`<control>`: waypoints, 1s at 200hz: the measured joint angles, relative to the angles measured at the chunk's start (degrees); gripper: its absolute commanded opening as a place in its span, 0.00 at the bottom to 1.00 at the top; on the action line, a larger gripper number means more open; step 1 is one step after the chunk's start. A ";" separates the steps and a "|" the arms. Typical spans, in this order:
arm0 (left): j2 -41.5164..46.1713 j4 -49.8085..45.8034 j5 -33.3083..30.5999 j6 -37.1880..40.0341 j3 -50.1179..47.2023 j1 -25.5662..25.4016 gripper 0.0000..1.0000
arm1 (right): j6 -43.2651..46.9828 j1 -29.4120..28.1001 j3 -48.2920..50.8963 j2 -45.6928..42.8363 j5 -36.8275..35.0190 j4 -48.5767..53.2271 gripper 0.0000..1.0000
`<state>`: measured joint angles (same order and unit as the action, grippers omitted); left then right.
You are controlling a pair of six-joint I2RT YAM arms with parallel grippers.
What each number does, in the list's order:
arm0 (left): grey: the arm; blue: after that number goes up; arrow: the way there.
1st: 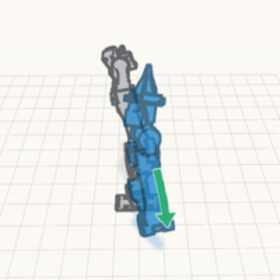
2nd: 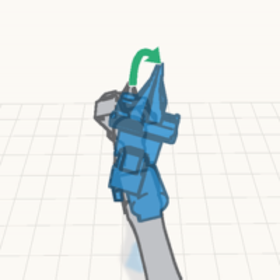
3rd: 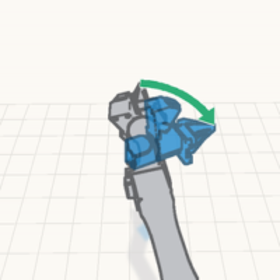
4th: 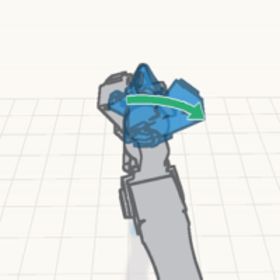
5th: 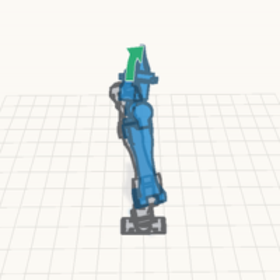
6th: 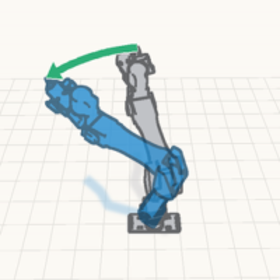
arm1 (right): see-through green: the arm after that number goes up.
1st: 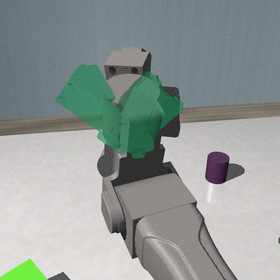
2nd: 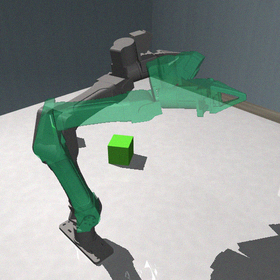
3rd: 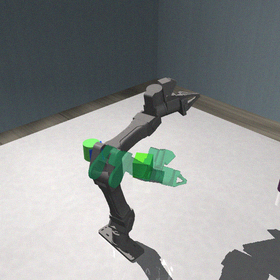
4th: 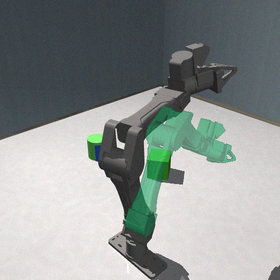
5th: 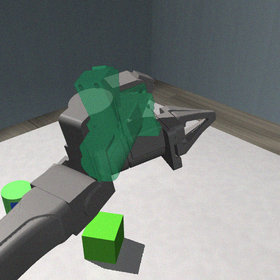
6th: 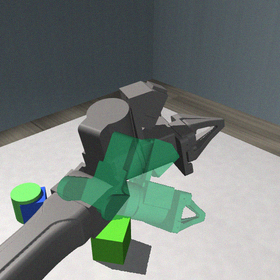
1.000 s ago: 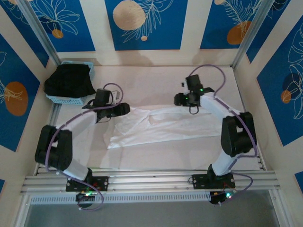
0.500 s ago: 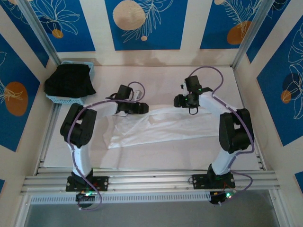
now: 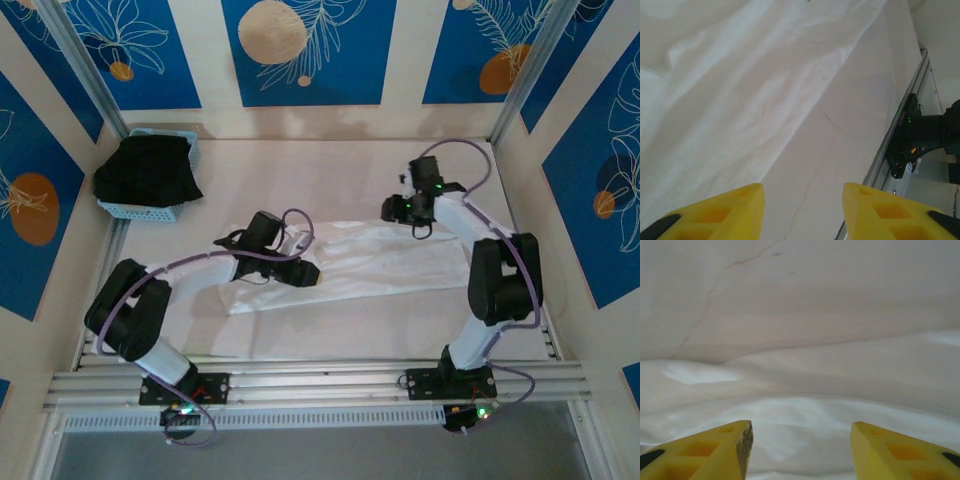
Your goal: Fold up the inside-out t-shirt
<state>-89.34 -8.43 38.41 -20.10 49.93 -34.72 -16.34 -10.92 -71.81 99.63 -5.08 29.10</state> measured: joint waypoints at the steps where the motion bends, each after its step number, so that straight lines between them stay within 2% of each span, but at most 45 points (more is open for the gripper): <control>1: 0.11 -0.02 -0.15 -0.13 0.04 0.00 0.52 | 0.00 -0.15 -0.15 0.13 0.02 0.00 0.54; 23: 1.07 -2.05 -6.45 0.57 1.53 1.03 0.57 | 0.79 -4.02 -4.90 6.01 1.25 -0.39 0.54; 46: 1.33 -3.21 -15.06 0.28 2.43 4.52 0.60 | 1.60 -6.19 -8.90 11.50 2.36 -0.07 0.54; 71: 1.44 -4.59 -22.16 -0.37 2.43 8.07 0.62 | 3.02 -7.78 -13.05 16.35 1.90 3.45 0.44; 90: 1.44 -6.45 -25.57 -0.48 2.43 9.68 0.63 | 3.82 -8.92 -12.20 16.87 0.83 6.38 0.37; 109: 1.53 -8.79 -28.39 -0.35 2.40 10.12 0.64 | 4.22 -9.92 -7.04 14.21 -0.07 7.65 0.36; 136: 2.69 -11.41 -31.61 -0.35 1.62 10.12 0.65 | 4.63 -11.58 0.72 6.27 -1.38 9.53 0.43; 164: 3.78 -12.22 -33.99 -0.37 1.11 10.58 0.65 | 5.90 -14.64 1.77 0.20 -0.22 5.53 0.52; 183: 5.09 -12.15 -34.49 -0.52 0.17 11.41 0.65 | 6.45 -18.21 0.00 0.63 3.19 1.40 0.55; 200: 6.88 -12.20 -34.86 -0.55 -1.07 12.70 0.65 | 6.58 -20.90 -4.33 4.70 6.49 -0.76 0.56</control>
<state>-82.46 -20.62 3.55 -20.64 48.86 -22.02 -9.76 -31.81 -76.14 104.33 1.41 28.34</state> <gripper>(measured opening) 0.650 0.551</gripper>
